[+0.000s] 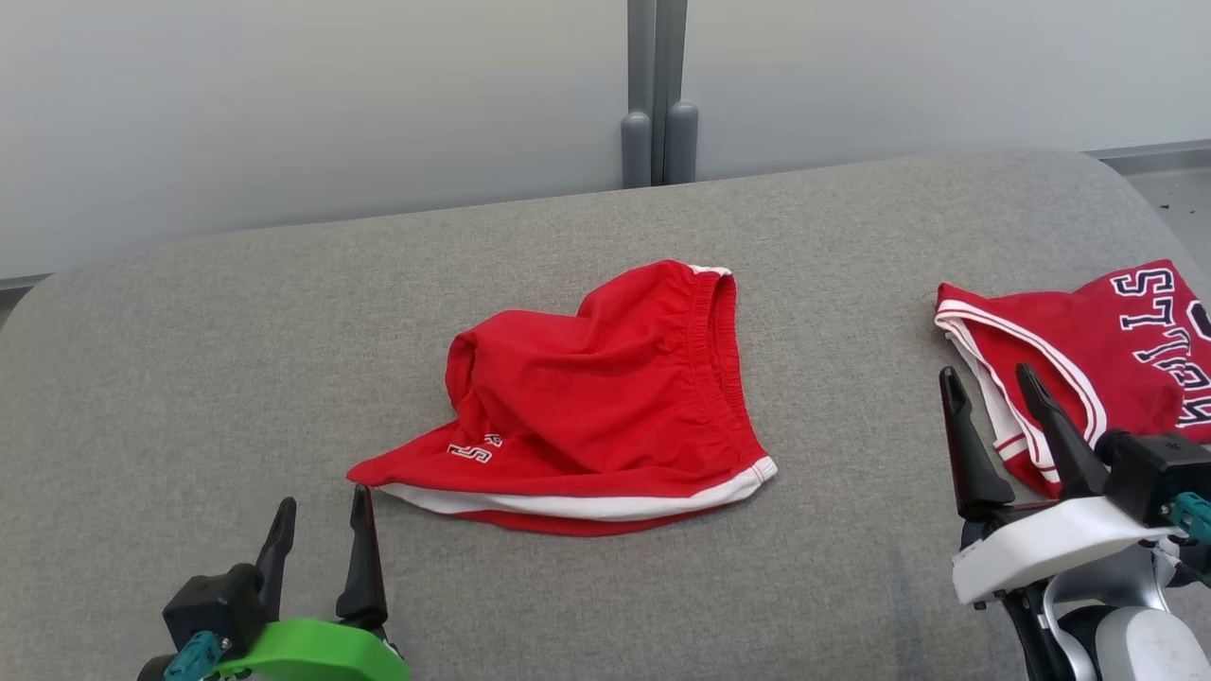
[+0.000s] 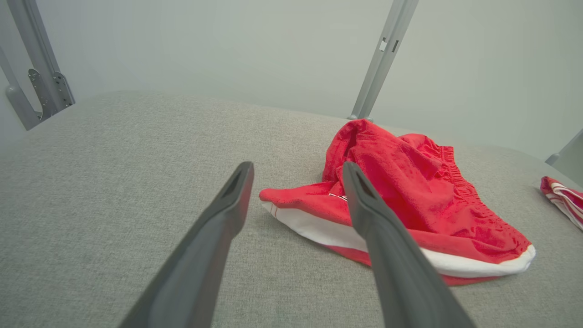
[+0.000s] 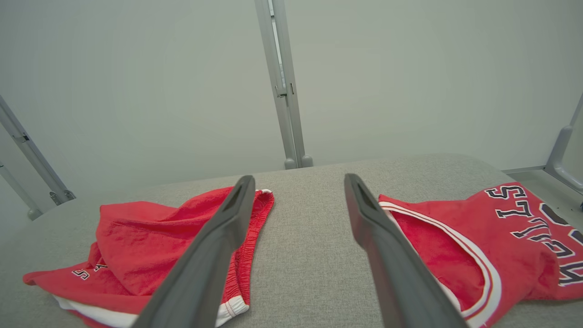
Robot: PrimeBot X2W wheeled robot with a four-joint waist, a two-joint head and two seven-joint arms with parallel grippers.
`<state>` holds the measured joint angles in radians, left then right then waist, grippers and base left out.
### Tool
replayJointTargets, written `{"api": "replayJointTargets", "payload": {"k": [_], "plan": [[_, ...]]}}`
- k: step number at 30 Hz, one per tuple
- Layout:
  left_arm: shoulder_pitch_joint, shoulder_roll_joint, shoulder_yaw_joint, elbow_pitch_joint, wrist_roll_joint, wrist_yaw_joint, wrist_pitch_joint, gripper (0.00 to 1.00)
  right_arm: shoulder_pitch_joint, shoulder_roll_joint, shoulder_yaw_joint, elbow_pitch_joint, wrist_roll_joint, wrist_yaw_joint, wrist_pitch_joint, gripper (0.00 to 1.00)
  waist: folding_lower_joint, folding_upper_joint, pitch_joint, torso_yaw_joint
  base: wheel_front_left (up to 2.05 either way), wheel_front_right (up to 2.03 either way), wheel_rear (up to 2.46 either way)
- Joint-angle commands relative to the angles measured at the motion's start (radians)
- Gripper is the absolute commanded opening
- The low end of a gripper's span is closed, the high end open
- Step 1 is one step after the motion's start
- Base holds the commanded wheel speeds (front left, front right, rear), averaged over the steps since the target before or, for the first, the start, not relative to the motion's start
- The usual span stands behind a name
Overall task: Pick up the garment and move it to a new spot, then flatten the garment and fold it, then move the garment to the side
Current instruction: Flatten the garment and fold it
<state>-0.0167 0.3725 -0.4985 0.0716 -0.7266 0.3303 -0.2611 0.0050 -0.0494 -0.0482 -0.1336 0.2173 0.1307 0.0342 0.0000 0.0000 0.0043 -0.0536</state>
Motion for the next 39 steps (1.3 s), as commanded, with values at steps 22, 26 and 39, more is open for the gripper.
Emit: {"api": "replayJointTargets", "payload": {"k": [22,26,39], "plan": [[0.076,-0.028,0.113,-0.039,0.09,-0.033,-0.005,1.0,0.016,-0.002,0.02,0.01,-0.002,0.0,-0.015,1.0,0.0,0.0,-0.025,0.0,0.0,0.0,0.0],[0.071,-0.03,0.108,-0.035,0.092,-0.038,-0.005,1.0,0.01,-0.002,0.047,0.024,-0.019,0.0,0.002,1.0,0.0,0.0,-0.019,0.009,0.0,0.0,0.0],[0.028,-0.042,0.081,-0.014,0.102,-0.053,0.001,1.0,-0.071,-0.113,0.168,0.365,-0.103,0.0,0.012,1.0,0.0,0.0,0.029,0.087,0.0,0.0,0.0]]}}
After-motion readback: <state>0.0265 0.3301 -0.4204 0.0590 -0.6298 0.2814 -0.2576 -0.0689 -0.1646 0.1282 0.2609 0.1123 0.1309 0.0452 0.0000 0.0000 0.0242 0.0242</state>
